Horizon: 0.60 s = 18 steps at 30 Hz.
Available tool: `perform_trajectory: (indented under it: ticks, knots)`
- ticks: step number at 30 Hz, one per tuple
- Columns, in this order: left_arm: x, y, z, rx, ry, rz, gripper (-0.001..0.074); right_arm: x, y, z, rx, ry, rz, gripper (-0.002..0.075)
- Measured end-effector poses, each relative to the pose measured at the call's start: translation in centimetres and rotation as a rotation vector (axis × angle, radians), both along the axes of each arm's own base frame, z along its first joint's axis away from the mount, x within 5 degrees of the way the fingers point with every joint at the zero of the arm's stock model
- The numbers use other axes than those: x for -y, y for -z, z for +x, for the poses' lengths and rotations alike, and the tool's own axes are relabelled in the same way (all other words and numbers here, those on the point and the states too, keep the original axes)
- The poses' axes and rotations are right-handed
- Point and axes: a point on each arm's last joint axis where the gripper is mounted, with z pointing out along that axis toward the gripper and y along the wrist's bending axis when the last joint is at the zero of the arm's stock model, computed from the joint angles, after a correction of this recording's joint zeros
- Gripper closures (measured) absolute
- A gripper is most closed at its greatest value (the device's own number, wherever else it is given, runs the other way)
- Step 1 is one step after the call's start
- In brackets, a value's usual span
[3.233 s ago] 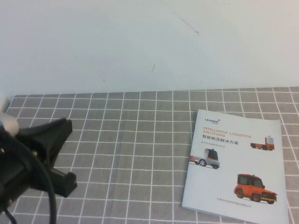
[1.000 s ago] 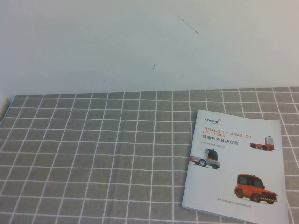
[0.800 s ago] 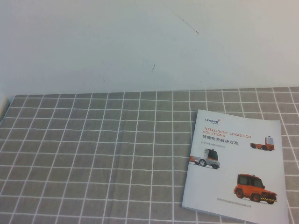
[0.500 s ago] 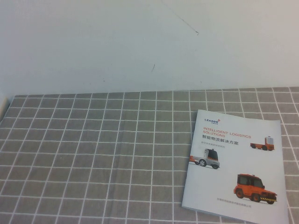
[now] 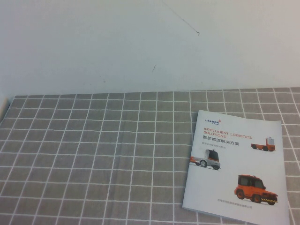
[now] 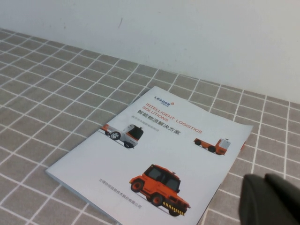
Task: Close book
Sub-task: 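Close the open booklet and leave it lying on the table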
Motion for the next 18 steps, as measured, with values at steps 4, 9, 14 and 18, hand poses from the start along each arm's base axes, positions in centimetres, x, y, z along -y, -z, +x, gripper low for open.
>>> perform_trajectory:
  ticks: [4,9,14,18]
  knots:
    - [0.2,2.7,0.8,0.008,-0.015,0.015,0.0739,0.0,0.0,0.0,0.000,-0.001,0.001,0.0729]
    - [0.3,5.5,1.2,-0.064,-0.019,0.010,0.0739,0.0,0.0,0.0,0.000,-0.001,0.004,0.0729]
    - [0.3,5.7,1.1,-0.085,-0.022,-0.006,0.0739,0.0,0.0,0.0,0.000,-0.001,0.004,0.0729]
    - [0.3,5.7,1.1,-0.097,-0.038,-0.066,0.0739,0.0,0.0,0.0,0.000,-0.001,0.004,0.0729]
